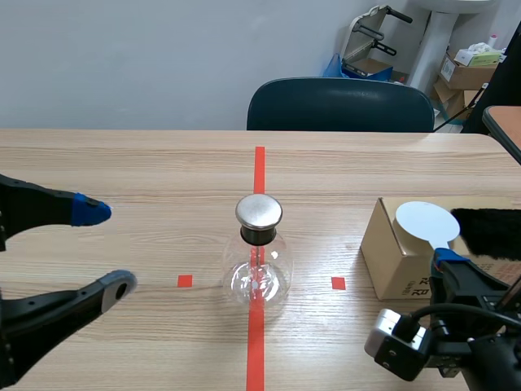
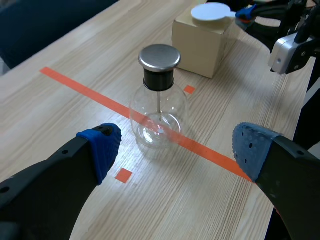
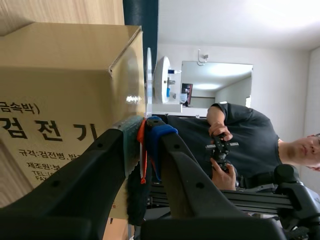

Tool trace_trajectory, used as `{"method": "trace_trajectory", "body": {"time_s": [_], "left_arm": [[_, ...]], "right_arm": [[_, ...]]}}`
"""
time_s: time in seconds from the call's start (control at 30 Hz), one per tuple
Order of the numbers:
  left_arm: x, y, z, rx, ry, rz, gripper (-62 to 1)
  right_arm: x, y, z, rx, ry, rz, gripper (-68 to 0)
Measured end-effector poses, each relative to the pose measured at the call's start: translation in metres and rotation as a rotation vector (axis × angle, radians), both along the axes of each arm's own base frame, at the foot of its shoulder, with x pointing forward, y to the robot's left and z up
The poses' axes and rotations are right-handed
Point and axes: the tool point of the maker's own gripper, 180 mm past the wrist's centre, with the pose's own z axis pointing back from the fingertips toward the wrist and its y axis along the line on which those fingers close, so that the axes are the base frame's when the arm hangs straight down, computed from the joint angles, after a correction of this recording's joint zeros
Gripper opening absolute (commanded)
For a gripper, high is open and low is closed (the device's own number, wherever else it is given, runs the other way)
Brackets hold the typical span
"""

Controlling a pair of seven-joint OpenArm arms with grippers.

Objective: Do the electroscope experiment

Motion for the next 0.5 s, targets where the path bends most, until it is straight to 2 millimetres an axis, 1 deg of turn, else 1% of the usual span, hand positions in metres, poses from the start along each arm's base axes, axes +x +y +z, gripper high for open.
{"method": "trace_trajectory", "body": {"time_s": [0.07,0.13,0.2,0.37,0.5], "left_arm": [[-0.003,0.002,0.008,0.002,-0.011,-0.01,-12.7],[-0.007,0.004,0.01,0.001,0.014,-0.024,-12.7],[-0.01,0.006,0.011,-0.004,0.044,-0.032,-12.7],[-0.017,0.005,0.008,-0.007,0.073,-0.045,-12.7],[-0.032,0.004,-0.001,-0.009,0.114,-0.063,-13.3]], "right_arm": [[0.001,0.0,-0.002,0.002,0.012,-0.002,-66.5],[0.004,-0.001,-0.004,0.001,0.028,-0.007,-66.5],[0.007,-0.001,-0.003,-0.001,0.018,-0.006,-66.5],[0.008,-0.002,-0.01,-0.002,0.04,-0.008,-66.5],[0.007,-0.002,-0.017,-0.001,0.073,-0.007,-66.5]]}}
